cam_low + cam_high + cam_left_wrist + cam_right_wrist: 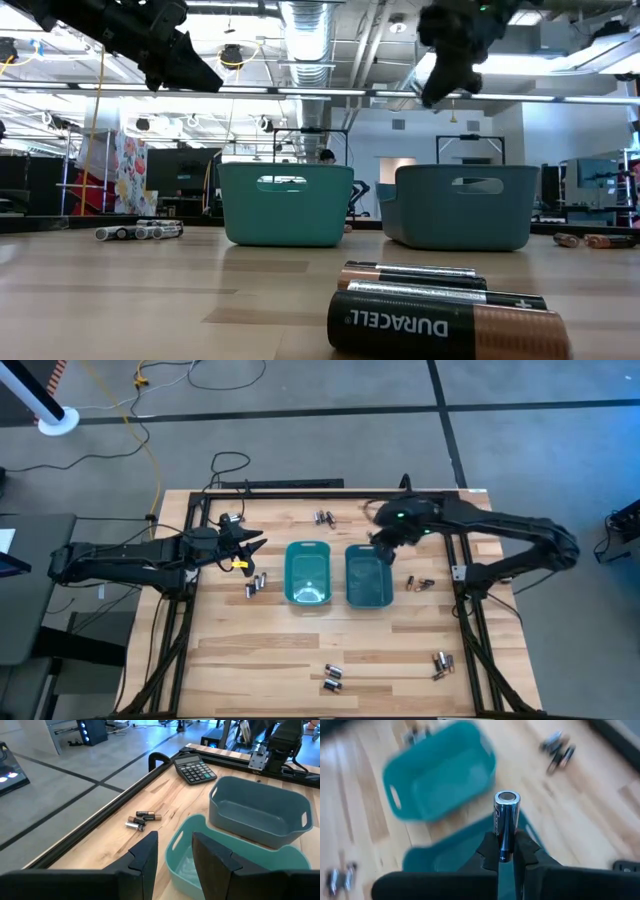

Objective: Sort batteries
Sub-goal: Put the silver battery into the blue bin

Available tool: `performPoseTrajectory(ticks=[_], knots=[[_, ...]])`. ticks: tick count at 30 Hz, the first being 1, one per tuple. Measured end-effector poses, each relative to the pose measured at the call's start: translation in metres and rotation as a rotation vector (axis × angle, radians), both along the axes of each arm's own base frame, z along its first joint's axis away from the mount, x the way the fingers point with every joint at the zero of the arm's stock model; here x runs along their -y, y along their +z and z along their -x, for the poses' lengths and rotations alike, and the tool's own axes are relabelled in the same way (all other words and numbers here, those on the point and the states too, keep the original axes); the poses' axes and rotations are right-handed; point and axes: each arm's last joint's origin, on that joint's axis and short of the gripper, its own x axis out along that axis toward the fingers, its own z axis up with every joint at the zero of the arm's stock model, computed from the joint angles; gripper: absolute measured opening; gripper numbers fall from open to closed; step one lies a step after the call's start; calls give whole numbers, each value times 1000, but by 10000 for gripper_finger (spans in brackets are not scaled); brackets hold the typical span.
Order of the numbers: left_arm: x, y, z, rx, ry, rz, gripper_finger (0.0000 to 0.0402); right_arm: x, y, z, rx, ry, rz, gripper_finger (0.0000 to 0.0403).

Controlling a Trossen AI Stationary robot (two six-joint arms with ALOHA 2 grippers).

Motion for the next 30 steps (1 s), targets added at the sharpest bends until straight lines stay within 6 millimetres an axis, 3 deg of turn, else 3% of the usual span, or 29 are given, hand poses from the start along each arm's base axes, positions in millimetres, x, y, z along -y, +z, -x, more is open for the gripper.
performPoseTrajectory(ticks=[7,17,30], knots=[[0,0,0,0,0,0,114,-6,-23,-34,-221,102,-28,20],[0,9,11,0,18,-107,114,-15,-81,-66,-443,92,-112,20],[2,13,31,-11,22,-130,114,-11,-139,-86,-609,83,-207,20]])
